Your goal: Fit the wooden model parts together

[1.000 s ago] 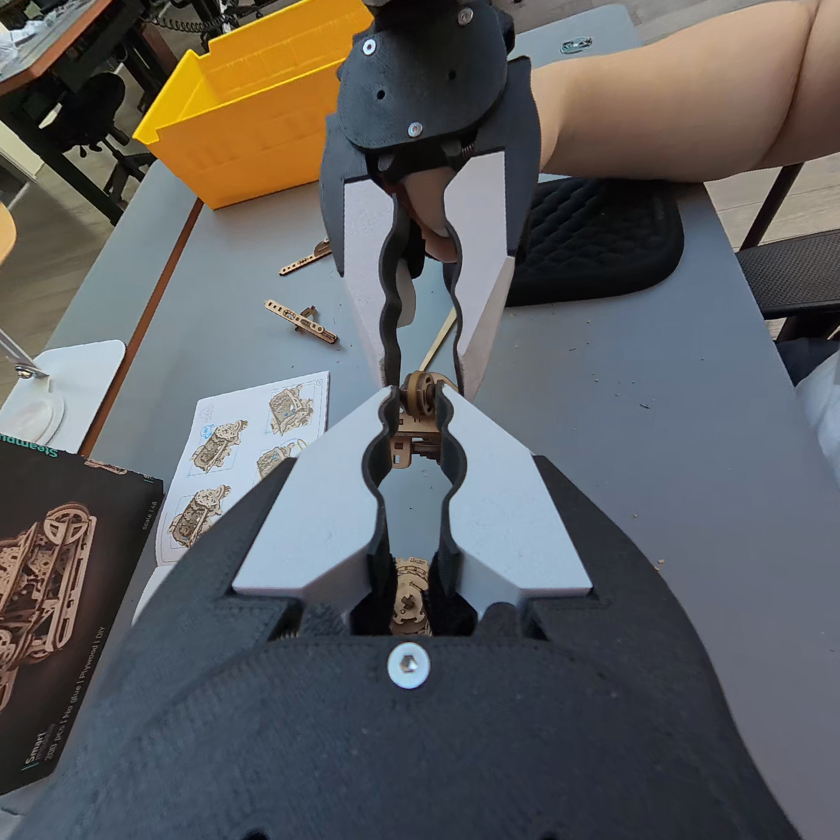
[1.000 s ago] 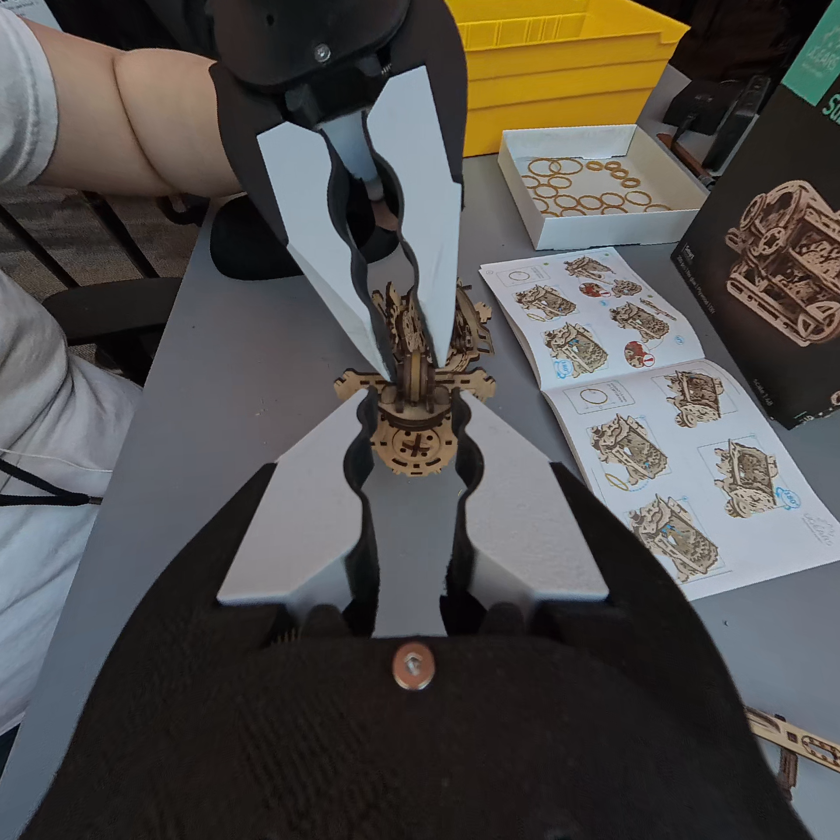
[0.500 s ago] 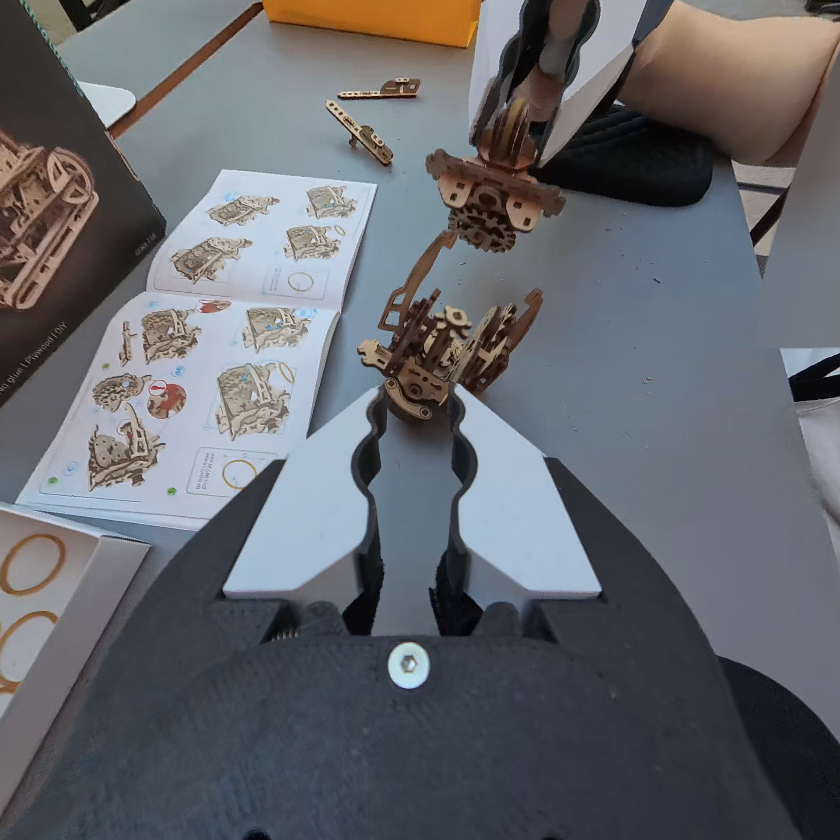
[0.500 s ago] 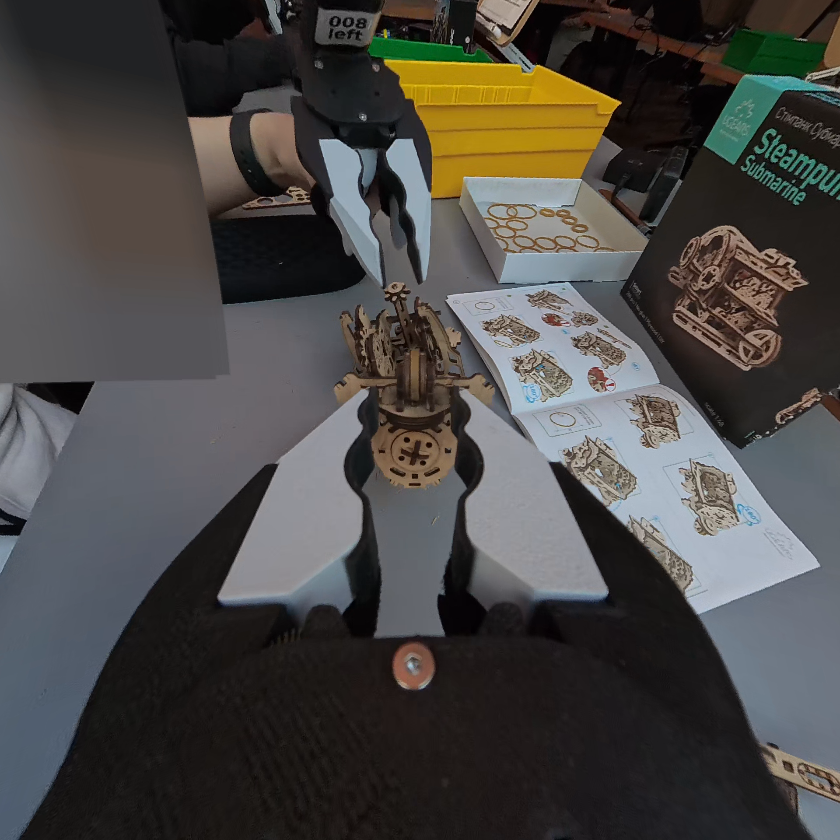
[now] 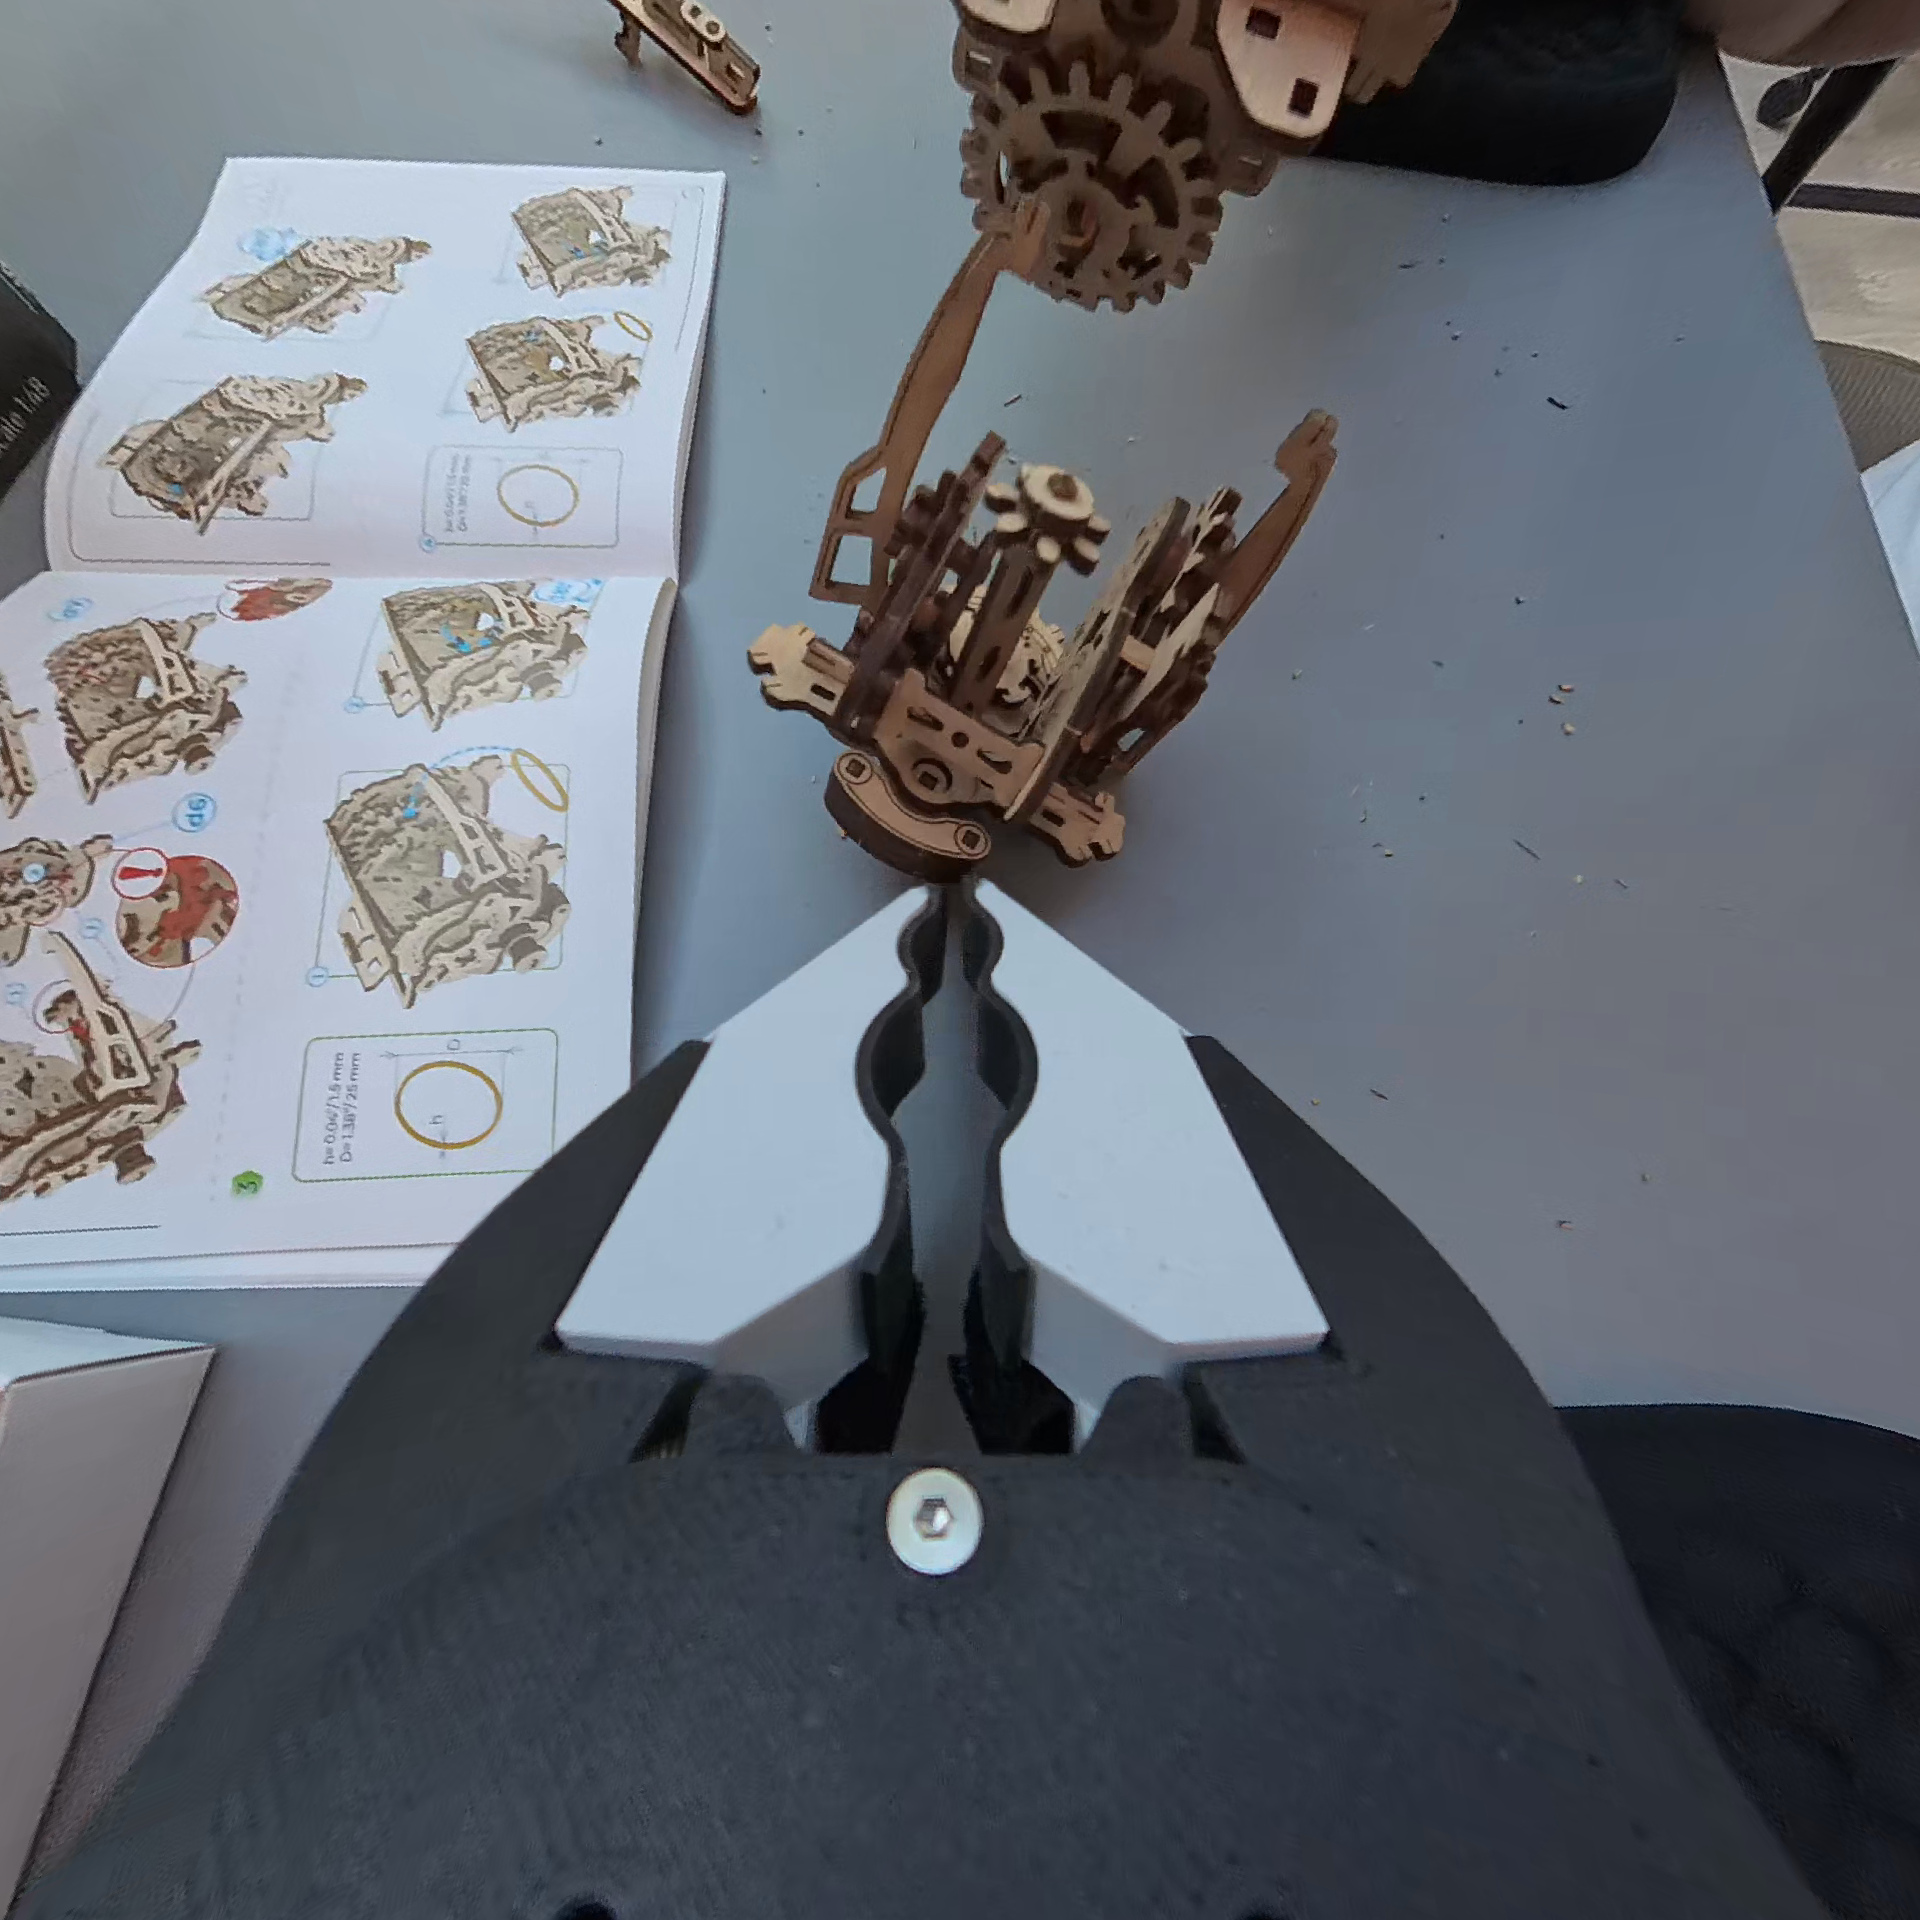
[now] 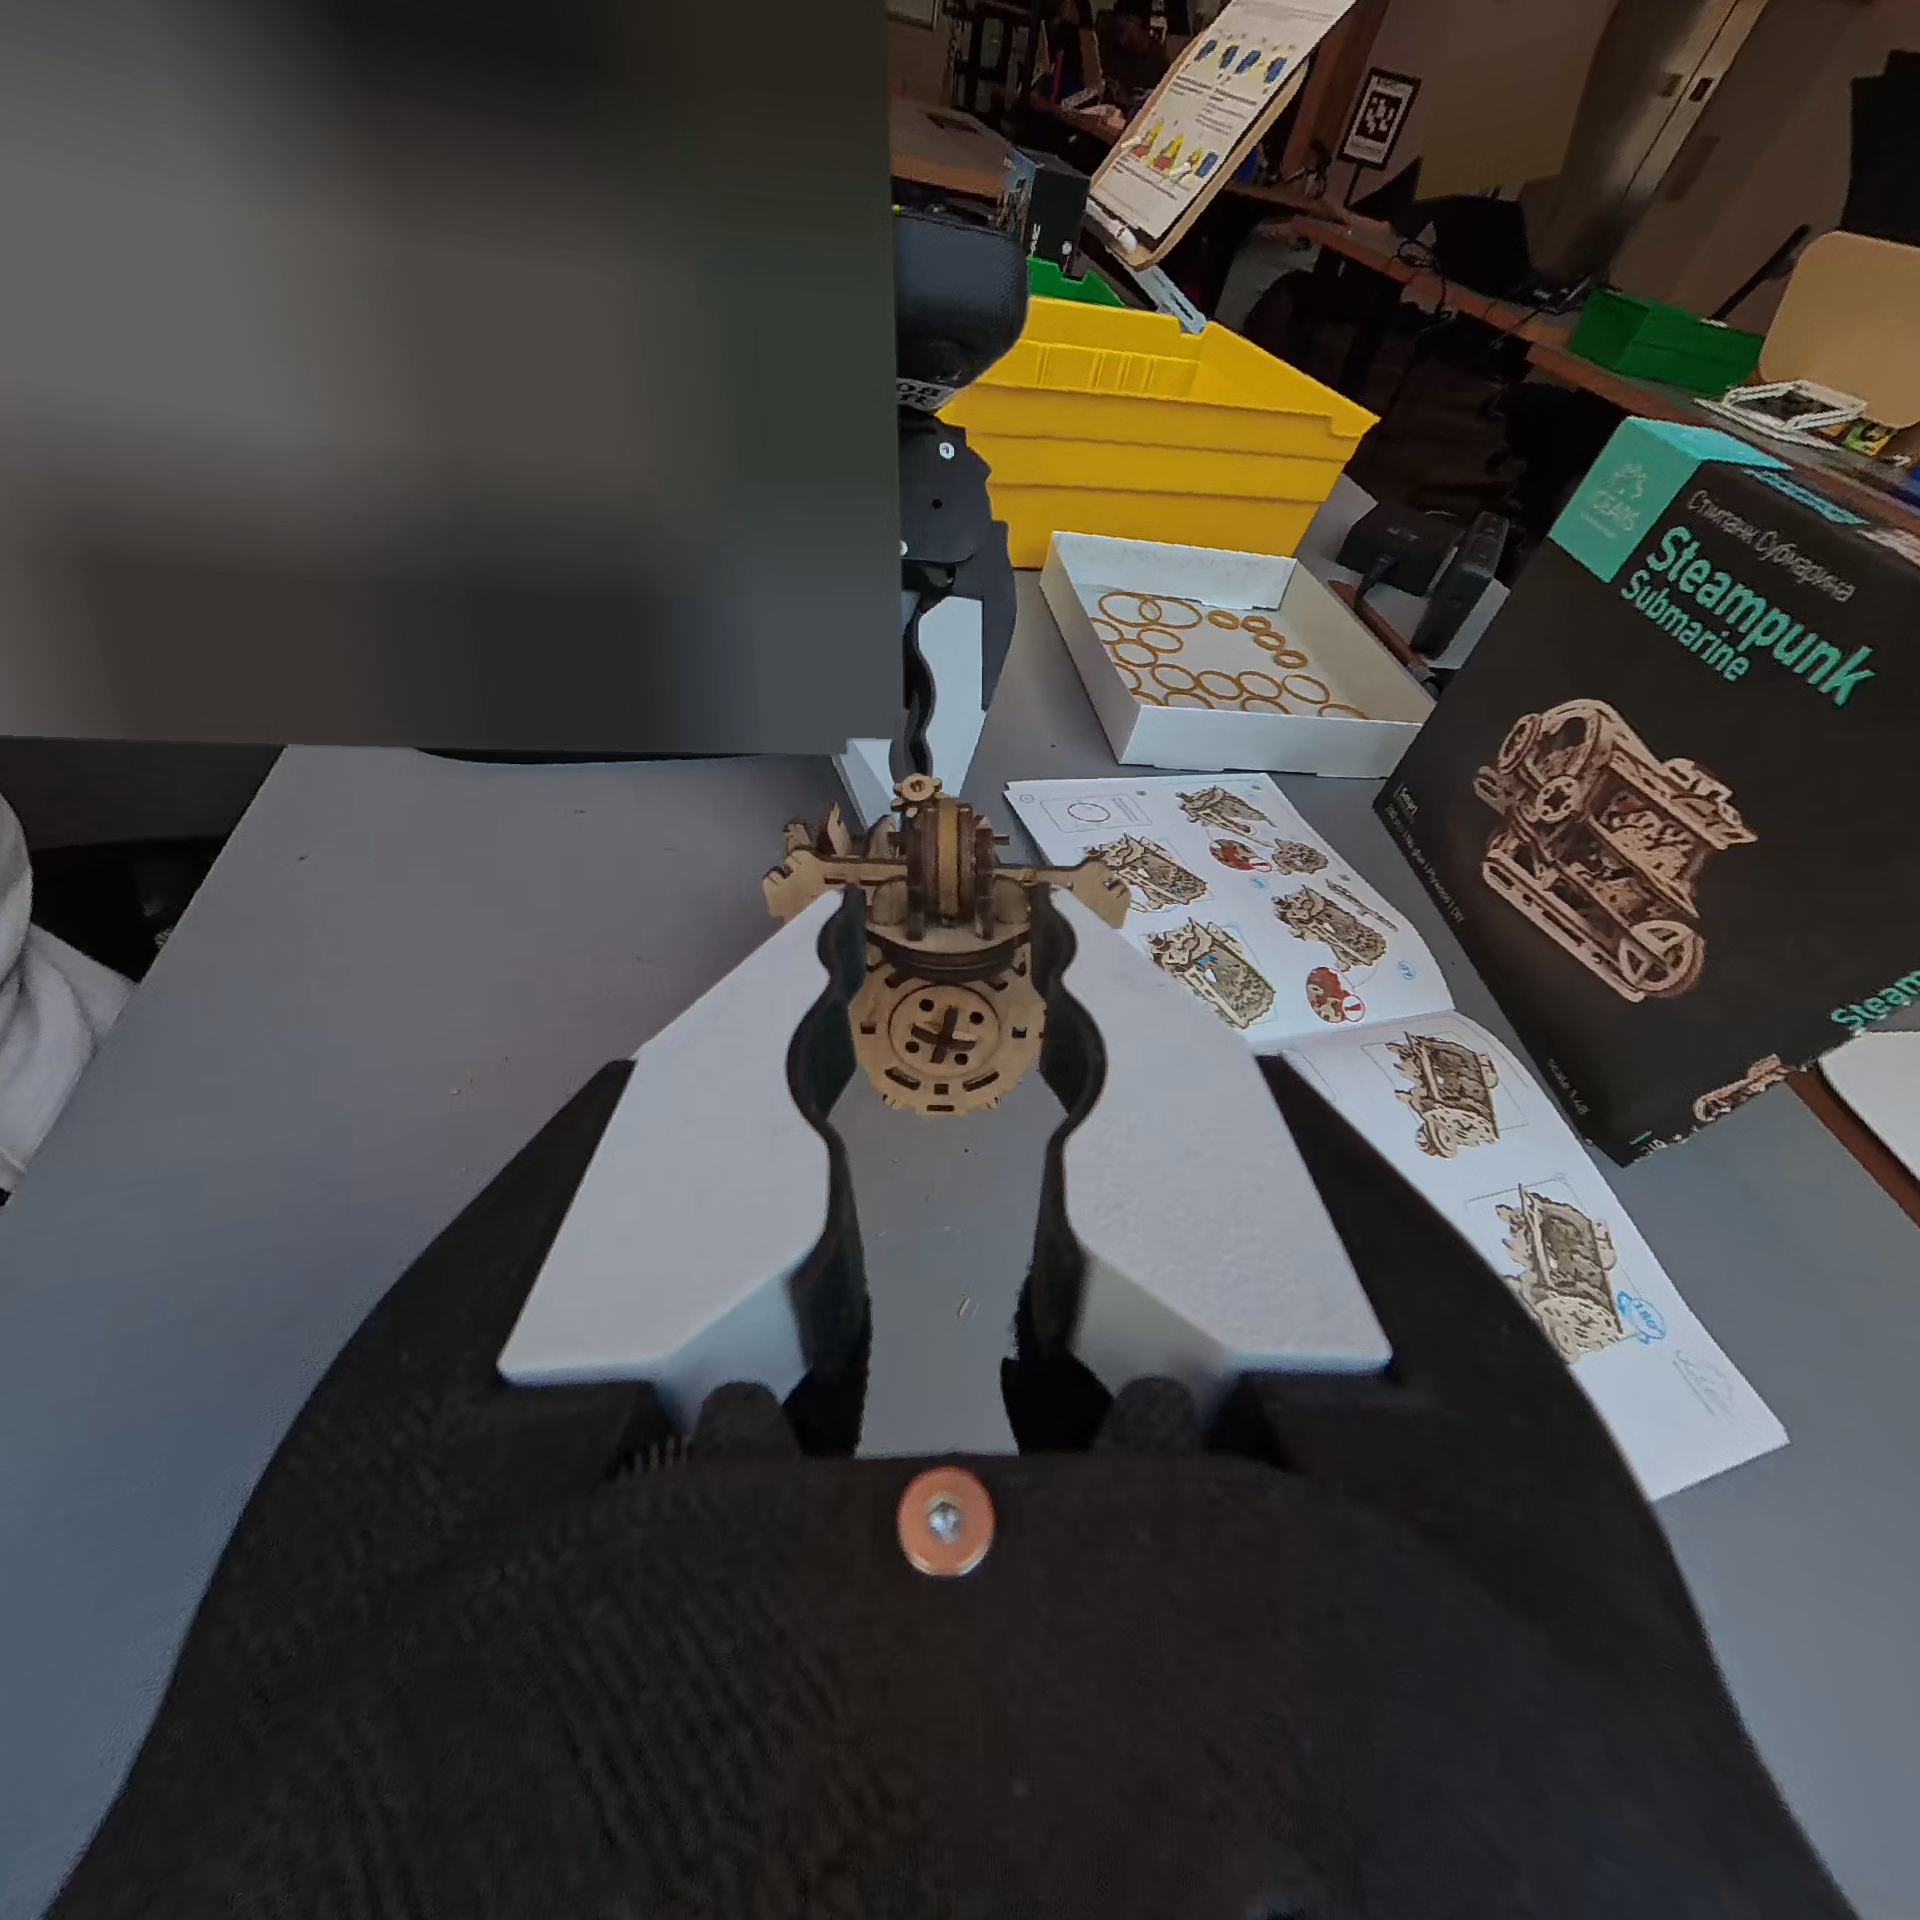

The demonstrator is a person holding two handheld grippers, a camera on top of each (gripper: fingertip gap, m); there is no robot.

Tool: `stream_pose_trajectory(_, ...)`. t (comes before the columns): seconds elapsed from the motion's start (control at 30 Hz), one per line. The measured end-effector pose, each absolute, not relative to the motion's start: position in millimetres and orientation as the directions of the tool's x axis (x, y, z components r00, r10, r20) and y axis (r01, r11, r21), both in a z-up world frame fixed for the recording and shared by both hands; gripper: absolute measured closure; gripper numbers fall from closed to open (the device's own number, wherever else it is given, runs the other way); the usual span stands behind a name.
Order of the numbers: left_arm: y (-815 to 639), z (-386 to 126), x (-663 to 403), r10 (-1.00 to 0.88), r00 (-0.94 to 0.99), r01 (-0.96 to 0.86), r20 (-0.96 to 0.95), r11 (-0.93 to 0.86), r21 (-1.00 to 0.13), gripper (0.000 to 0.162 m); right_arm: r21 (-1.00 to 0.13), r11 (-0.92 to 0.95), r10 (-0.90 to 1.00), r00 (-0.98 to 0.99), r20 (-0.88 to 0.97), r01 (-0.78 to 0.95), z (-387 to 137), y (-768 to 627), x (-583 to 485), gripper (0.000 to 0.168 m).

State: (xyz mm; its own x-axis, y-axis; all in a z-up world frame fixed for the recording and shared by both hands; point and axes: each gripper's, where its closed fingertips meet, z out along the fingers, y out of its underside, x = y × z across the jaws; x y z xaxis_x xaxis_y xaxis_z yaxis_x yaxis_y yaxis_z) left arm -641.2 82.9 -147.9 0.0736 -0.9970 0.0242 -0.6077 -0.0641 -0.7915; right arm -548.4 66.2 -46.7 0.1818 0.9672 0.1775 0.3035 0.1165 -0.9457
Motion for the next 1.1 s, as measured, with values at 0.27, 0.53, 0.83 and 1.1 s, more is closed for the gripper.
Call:
stream_pose_trajectory(0.27, 95, -129, -653, -0.838, 0.235, -0.477, 0.492, -0.541, -0.693, 0.149, -0.893, 0.223, 0.923, 0.211, 0.323, 0.39, -56, 69, -547, 0.138)
stream_pose_trajectory(0.53, 98, -132, -646, -0.649, 0.26, -0.4, 0.715, -0.746, -0.533, 0.146, -0.865, 0.275, 0.898, 0.208, 0.387, 0.42, -60, 64, -545, 0.138)
stream_pose_trajectory(0.83, 90, -137, -636, -0.591, 0.257, -0.43, 0.765, -0.779, -0.457, 0.14, -0.866, 0.288, 0.892, 0.214, 0.398, 0.409, -55, 62, -540, 0.138)
stream_pose_trajectory(1.1, 95, -126, -631, -0.61, 0.274, -0.4, 0.744, -0.775, -0.489, 0.152, -0.848, 0.313, 0.884, 0.196, 0.425, 0.429, -59, 59, -539, 0.138)
